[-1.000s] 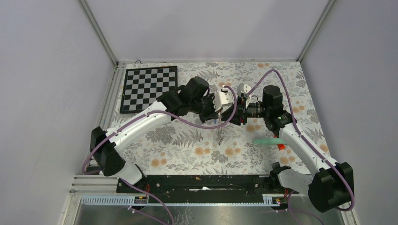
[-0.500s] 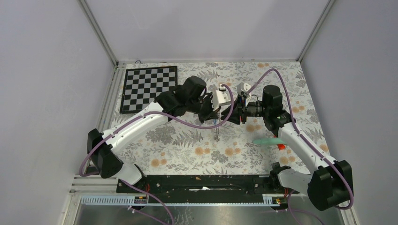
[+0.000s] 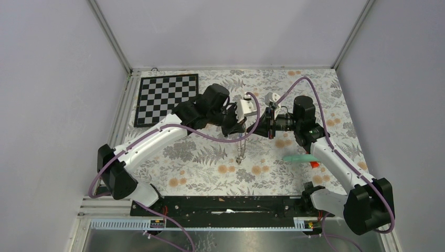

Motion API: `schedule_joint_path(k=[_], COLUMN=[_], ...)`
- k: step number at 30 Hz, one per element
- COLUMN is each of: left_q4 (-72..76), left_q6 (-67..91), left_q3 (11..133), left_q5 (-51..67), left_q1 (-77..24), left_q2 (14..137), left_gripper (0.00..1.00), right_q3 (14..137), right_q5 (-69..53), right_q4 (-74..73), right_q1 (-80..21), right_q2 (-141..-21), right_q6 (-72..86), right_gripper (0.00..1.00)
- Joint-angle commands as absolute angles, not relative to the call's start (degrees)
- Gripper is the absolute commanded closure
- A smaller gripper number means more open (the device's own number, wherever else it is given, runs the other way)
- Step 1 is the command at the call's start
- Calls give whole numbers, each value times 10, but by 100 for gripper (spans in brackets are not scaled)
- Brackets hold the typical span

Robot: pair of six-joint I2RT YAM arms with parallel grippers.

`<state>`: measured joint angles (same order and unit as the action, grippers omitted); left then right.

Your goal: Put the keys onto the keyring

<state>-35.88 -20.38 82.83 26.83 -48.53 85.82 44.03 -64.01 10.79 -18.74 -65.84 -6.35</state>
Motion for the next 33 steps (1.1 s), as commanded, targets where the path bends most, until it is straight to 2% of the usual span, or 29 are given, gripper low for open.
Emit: schedule_joint_path(k=[1,3,4,7,8,12,18,23,33], left_q4=[-315,-302,-294,-253,-238,-198,-164,-170,-219], left_q6=[-176,-152,-141,-121,-120,-144,-190,-241,-337], left_q3=[826,826,825,809,796,769,754,757,771], left_q5=[334,377,404,490,512,529,469,414,348], left_q1=[-467,-440,-419,-375,-364,-351,-359,-380,-420], left_q2=[839,839,838,827,821,796,776,771,773], left_gripper=[100,100,93,63,56,43,44,56,65], right_q3=[443,448,454,469,474,497,500,504,499], right_q5=[-643,-646,-648,-658,-661,-663,-635,-618,-610], right_q4=[161,179,188,236,257,272,266,245,253], right_q1=[-185,-184,-185,-184,-184,-183,-181,-181,-179], right_q2=[-659,-660,-660,-665,-670,-682,-689,-698,-696], right_q6=[-38,-20,-9,53,71,100,120,127,150], right_gripper=[100,100,100,100,100,100,100,100,100])
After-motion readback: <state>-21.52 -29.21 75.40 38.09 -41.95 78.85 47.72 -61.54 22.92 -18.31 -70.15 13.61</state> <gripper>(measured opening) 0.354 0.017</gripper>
